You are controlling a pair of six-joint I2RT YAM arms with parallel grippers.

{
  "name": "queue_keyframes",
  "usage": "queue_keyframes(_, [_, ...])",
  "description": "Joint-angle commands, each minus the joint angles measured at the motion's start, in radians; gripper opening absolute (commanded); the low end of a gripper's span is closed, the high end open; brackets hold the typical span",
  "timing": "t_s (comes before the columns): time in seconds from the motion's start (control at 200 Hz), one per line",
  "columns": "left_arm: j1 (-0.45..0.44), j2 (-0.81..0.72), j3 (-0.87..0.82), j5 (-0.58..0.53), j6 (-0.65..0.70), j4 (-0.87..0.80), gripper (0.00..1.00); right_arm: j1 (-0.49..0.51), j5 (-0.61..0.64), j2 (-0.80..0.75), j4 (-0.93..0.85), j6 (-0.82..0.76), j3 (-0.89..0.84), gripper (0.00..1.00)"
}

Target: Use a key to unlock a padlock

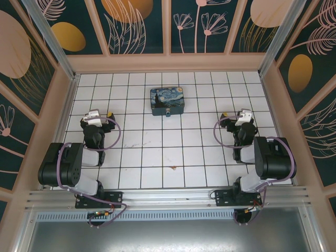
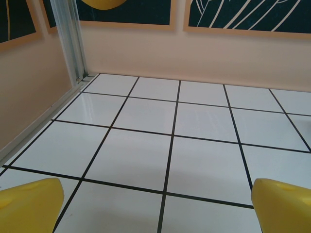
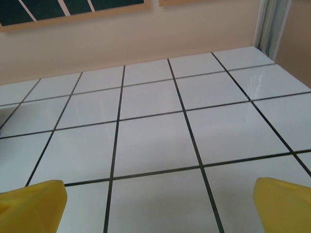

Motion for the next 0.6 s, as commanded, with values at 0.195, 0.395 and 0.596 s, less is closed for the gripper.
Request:
queue_keyframes(0.195, [0.006,-0.178,0.182,-0.016,-0.051,-0.397,0.99,-0.016,0.038,-0.089,-0.646,0.261,0.4,0.98])
queue_keyframes(0.395, [0.006,-0.127,0.432,-0.007,-0.197,-0.723,0.99,-0.017,-0.114,0.005,-0.825,0.38,0.616,0.99])
queue_keyframes(0.596, [0.001,0.029,0.732,0.056,-0.335,-1.029,0.99,0.041,-0.235,0.071,-0.932,0.417,0.767,0.94])
